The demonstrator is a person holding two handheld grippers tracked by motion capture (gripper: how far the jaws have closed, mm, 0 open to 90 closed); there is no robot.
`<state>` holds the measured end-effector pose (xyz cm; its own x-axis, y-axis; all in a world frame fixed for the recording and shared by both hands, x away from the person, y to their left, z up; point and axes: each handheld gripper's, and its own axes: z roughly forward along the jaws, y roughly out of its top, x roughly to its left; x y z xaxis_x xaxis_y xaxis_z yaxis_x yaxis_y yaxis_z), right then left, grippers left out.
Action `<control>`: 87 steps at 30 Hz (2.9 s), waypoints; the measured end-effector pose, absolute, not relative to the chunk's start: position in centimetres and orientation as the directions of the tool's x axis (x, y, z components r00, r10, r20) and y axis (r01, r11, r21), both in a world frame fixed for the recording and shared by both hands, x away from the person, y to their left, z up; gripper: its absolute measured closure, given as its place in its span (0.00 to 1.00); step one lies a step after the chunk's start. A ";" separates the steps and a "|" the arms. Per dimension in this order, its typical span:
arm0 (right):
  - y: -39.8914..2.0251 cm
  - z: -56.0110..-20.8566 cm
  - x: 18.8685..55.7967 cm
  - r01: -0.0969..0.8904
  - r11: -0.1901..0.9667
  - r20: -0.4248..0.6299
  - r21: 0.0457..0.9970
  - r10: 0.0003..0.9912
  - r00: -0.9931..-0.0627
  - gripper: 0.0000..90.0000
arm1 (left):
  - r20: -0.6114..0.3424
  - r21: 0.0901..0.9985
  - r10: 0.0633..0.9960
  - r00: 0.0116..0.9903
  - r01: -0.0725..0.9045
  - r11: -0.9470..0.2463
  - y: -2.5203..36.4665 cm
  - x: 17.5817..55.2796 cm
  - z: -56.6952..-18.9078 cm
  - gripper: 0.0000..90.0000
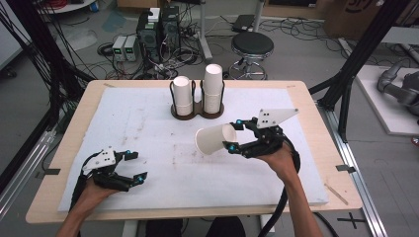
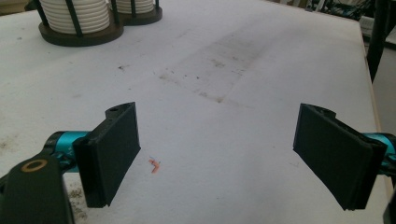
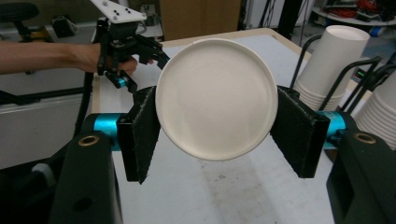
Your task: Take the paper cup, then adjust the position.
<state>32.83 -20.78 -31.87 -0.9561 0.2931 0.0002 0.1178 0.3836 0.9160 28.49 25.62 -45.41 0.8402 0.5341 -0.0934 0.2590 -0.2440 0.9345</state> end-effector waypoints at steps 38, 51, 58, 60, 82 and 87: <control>-20.6 -34.7 31.6 0.142 0.334 0.042 0.932 0.291 -0.956 0.41 | -0.084 0.938 0.526 0.846 0.245 -0.246 25.6 28.4 -45.3 0.16; -20.3 -34.8 31.6 0.142 0.327 0.058 0.934 0.255 -0.965 0.41 | -0.085 0.962 0.462 0.882 0.194 -0.193 25.4 28.4 -41.5 0.15; -19.7 -35.0 31.6 0.140 0.326 0.066 0.935 0.229 -0.971 0.41 | -0.087 0.966 0.375 0.923 0.169 -0.194 23.9 29.2 -38.8 0.15; -19.5 -35.0 31.5 0.137 0.325 0.065 0.936 0.222 -0.973 0.41 | -0.081 0.967 0.352 0.933 0.159 -0.198 23.3 29.5 -38.1 0.15; -18.4 -34.9 31.1 0.127 0.319 0.078 0.939 0.160 -0.984 0.41 | -0.075 0.971 0.131 0.989 0.102 -0.217 17.2 31.5 -35.3 0.15; -18.2 -35.0 31.1 0.124 0.315 0.081 0.941 0.146 -0.986 0.41 | -0.077 0.970 0.092 0.993 0.096 -0.224 15.6 31.9 -35.1 0.15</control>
<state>31.06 -18.16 -34.97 -0.9860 0.1457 0.0809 0.1238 0.3149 0.9410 31.86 15.62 -35.08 0.9928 0.0921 -0.0767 0.0957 -0.2242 0.9698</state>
